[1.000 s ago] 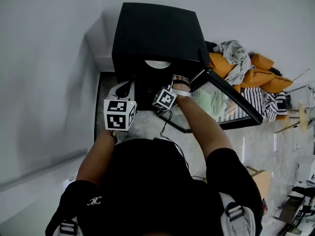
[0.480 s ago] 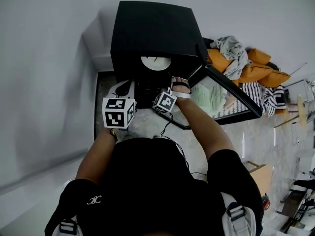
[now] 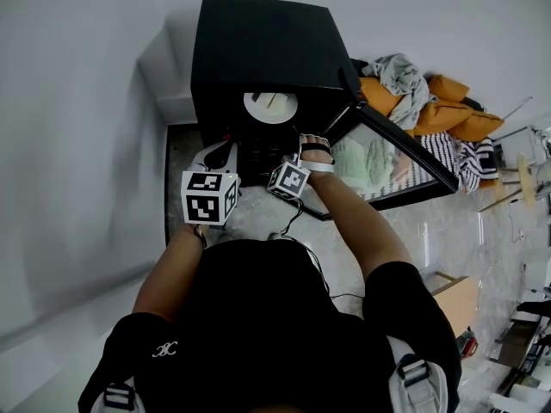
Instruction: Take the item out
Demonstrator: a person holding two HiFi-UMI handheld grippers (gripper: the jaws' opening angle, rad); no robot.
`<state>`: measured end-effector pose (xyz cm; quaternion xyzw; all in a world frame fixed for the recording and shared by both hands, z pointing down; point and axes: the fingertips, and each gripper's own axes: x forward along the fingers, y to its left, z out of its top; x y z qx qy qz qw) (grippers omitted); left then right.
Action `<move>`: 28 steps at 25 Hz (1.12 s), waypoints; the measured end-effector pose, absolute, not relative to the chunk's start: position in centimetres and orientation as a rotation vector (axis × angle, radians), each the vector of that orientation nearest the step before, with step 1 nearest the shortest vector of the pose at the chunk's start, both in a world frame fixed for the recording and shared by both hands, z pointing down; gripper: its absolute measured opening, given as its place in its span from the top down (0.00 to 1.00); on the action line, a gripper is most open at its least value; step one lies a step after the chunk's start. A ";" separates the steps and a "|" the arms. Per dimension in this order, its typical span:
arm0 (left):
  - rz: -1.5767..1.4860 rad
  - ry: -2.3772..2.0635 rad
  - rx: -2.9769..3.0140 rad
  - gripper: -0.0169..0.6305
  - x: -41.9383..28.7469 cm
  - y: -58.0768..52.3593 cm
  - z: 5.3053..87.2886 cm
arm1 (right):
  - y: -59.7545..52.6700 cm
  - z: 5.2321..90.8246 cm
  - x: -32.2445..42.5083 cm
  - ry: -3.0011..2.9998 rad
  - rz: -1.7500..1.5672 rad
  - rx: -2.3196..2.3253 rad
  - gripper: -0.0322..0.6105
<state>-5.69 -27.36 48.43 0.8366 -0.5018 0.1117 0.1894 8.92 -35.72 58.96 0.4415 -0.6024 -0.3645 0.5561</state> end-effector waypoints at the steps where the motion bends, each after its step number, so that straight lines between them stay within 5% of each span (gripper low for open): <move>1: 0.315 -1.408 2.354 0.97 -5.7 -27.4 48.5 | -35.7 59.0 8.9 -1.422 -0.857 1.042 0.86; 12: 0.323 -1.379 2.361 0.97 -5.5 -28.3 48.8 | -34.4 58.6 8.8 -1.597 -0.738 0.994 0.77; 28: 0.314 -1.359 2.357 0.97 -5.6 -27.8 48.9 | -35.0 55.6 6.3 -1.628 -0.832 0.799 0.79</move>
